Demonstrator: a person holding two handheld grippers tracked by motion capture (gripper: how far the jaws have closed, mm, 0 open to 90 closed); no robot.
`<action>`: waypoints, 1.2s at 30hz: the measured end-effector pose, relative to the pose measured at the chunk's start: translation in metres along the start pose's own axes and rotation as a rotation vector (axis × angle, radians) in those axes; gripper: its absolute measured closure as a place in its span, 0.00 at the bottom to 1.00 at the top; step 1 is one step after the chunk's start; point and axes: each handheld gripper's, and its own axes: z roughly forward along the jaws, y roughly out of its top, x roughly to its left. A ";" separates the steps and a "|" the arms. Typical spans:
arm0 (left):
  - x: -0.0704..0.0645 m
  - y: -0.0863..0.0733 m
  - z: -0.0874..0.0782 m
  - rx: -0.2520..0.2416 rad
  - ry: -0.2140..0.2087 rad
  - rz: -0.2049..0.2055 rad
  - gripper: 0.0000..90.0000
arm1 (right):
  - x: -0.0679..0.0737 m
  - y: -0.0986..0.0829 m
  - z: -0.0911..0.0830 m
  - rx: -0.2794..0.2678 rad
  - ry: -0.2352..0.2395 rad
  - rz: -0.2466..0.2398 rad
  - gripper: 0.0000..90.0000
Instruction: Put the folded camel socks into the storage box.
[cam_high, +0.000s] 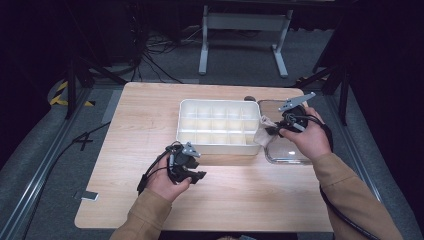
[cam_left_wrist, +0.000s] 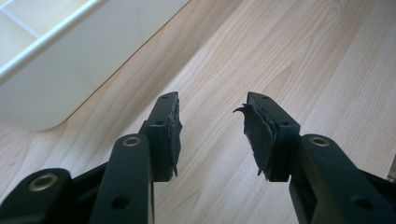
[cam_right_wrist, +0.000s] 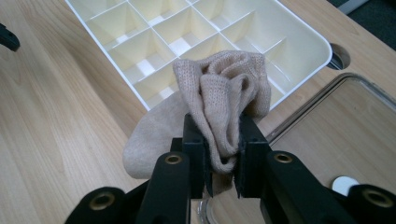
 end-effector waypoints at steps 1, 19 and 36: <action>0.000 -0.002 -0.002 0.001 0.005 -0.009 0.62 | -0.001 0.001 0.000 0.001 0.003 -0.004 0.86; 0.010 -0.031 -0.022 -0.021 0.053 -0.083 0.59 | -0.015 0.021 0.016 0.054 -0.002 -0.191 0.86; 0.012 -0.040 -0.027 -0.030 0.058 -0.113 0.59 | -0.004 0.028 0.053 0.166 -0.063 -0.283 0.86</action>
